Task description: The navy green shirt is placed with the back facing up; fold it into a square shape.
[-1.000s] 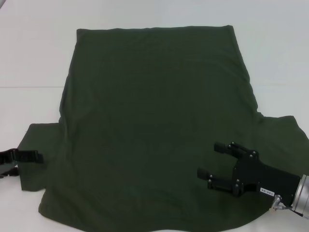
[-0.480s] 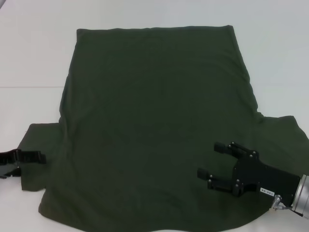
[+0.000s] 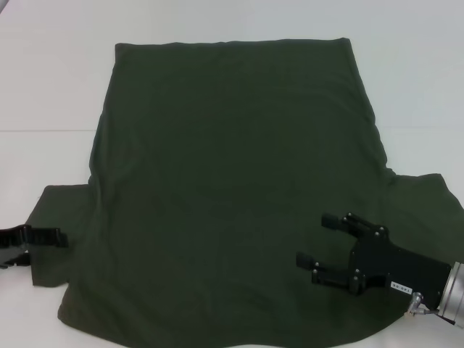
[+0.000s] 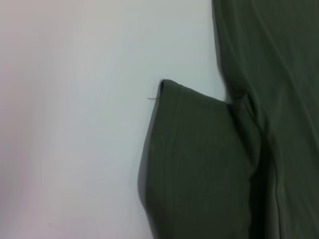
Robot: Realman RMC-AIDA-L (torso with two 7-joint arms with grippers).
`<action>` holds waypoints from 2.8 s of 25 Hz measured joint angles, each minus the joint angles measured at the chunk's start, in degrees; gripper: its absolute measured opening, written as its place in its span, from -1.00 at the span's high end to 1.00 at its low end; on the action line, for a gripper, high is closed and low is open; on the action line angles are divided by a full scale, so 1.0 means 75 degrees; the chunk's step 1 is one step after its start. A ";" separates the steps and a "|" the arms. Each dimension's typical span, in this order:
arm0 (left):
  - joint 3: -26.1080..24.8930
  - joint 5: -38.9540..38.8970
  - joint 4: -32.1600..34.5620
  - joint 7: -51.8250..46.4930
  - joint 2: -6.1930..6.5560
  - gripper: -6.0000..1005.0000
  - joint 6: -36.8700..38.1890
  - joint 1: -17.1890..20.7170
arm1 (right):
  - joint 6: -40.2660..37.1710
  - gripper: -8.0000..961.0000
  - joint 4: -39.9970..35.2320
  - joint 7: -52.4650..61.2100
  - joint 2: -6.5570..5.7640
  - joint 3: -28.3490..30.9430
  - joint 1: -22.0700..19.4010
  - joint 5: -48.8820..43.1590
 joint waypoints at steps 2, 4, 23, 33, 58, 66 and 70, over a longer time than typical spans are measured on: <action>0.0002 0.0002 0.0002 -0.0001 0.0001 -0.86 -0.0026 -0.0005 | 0.0000 -0.93 0.0000 -0.0001 0.0000 0.0000 0.0000 0.0000; 0.0003 0.0004 0.0003 -0.0007 0.0001 -0.86 -0.0039 -0.0005 | 0.0000 -0.93 0.0000 -0.0001 0.0000 0.0000 0.0000 0.0000; 0.0017 -0.0191 -0.0210 0.0047 -0.0004 -0.86 0.0010 -0.0048 | 0.0008 -0.93 0.0000 -0.0013 0.0000 0.0000 0.0000 0.0000; 0.0028 0.0060 -0.0085 -0.0050 0.0013 -0.85 -0.0086 -0.0044 | 0.0012 -0.93 0.0000 -0.0013 0.0011 0.0000 0.0000 0.0000; 0.0204 0.0128 -0.0240 -0.0157 -0.0014 -0.86 -0.0091 -0.0281 | 0.0012 -0.93 0.0000 -0.0025 0.0012 0.0000 0.0000 0.0000; 0.0165 0.0113 -0.0240 -0.0179 -0.0012 -0.77 -0.0106 -0.0293 | 0.0012 -0.93 0.0000 -0.0025 0.0011 0.0000 0.0000 0.0011; 0.0185 0.0110 -0.0239 -0.0176 -0.0012 -0.54 -0.0165 -0.0293 | 0.0012 -0.93 0.0000 -0.0025 0.0012 0.0000 0.0000 0.0017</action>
